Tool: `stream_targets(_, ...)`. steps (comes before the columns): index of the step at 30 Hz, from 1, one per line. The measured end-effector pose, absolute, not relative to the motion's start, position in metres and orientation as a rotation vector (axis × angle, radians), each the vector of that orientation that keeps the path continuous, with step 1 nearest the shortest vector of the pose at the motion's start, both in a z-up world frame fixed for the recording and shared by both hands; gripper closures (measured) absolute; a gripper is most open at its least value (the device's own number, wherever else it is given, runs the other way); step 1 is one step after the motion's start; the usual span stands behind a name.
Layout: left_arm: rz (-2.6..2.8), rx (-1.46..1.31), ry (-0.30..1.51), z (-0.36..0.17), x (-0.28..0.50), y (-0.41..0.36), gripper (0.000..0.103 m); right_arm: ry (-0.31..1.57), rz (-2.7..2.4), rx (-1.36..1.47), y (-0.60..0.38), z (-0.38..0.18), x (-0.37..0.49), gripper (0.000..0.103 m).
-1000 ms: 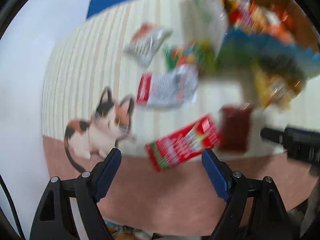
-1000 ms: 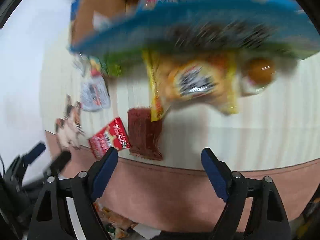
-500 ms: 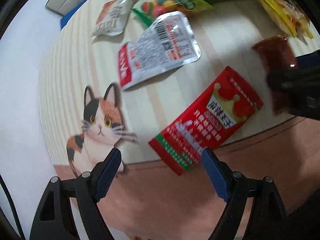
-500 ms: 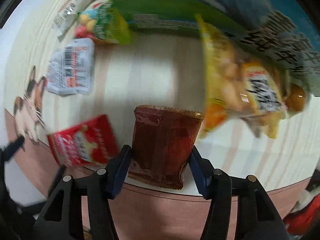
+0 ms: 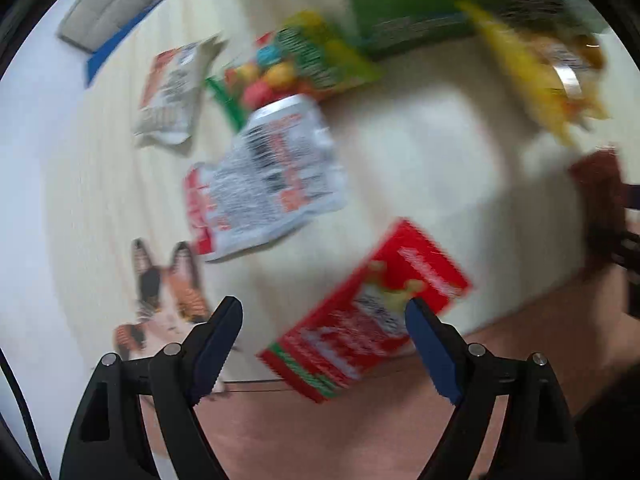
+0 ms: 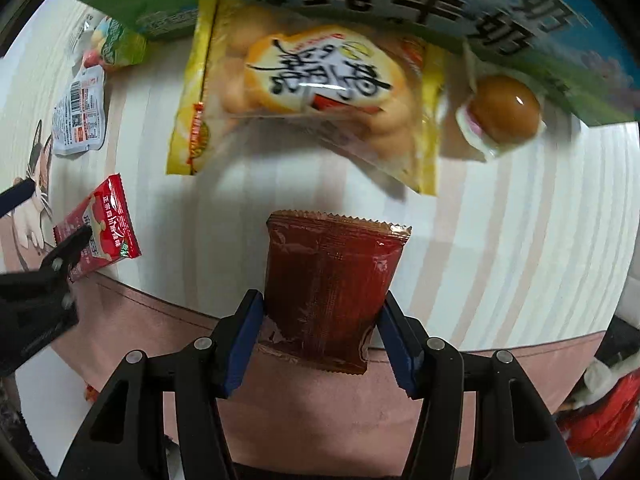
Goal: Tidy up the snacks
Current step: 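Grasp the dark red packet with the right gripper while the left grasps the red sachet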
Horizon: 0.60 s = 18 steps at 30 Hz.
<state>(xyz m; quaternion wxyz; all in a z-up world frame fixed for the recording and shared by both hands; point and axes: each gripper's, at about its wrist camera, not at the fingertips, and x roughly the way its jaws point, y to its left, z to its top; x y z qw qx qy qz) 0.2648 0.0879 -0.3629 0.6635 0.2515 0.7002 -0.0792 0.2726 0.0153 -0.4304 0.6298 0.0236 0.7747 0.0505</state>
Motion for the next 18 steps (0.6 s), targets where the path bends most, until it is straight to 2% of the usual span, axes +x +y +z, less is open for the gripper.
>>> stream_targets(6,-0.187,0.764,1.646,-0.395,0.249,0.068,0.017,1.788,0.112,0.072,0.004,-0.433,0.265,0.042)
stream_targets(18,0.049,0.307,1.739,-0.387,0.305,0.113,0.017,1.826,0.073,0.121,-0.037,-0.462,0.284,0.041)
